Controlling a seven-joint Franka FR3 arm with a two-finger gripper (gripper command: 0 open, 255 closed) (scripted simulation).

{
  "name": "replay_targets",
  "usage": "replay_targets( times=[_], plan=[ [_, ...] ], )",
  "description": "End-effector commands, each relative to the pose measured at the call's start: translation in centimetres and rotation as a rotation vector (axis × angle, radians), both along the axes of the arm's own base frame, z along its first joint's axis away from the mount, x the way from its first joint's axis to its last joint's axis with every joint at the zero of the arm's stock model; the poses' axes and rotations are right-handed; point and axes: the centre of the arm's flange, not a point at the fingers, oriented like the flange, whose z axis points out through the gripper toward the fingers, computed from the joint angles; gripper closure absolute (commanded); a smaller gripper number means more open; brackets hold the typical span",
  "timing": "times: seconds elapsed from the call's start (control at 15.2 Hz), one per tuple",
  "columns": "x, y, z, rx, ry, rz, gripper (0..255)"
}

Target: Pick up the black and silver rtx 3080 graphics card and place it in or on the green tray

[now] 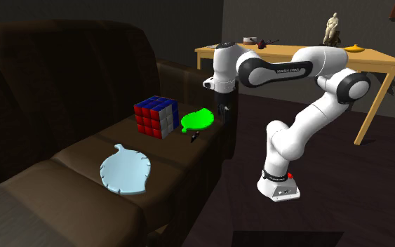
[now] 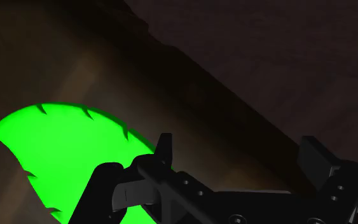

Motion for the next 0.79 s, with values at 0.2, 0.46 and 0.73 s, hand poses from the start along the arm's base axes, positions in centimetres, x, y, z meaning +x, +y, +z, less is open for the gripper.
replay_targets(
  times=[0.2, 0.46, 0.73],
  plan=[
    [2.7, 0.4, -1.1, 0.072, -0.079, -0.279, 0],
    [6.4, -0.1, -2.2, 0.169, -0.183, -0.651, 0],
    [8.8, -1.1, -3.2, 0.233, -0.253, -0.898, 0]
  ],
)
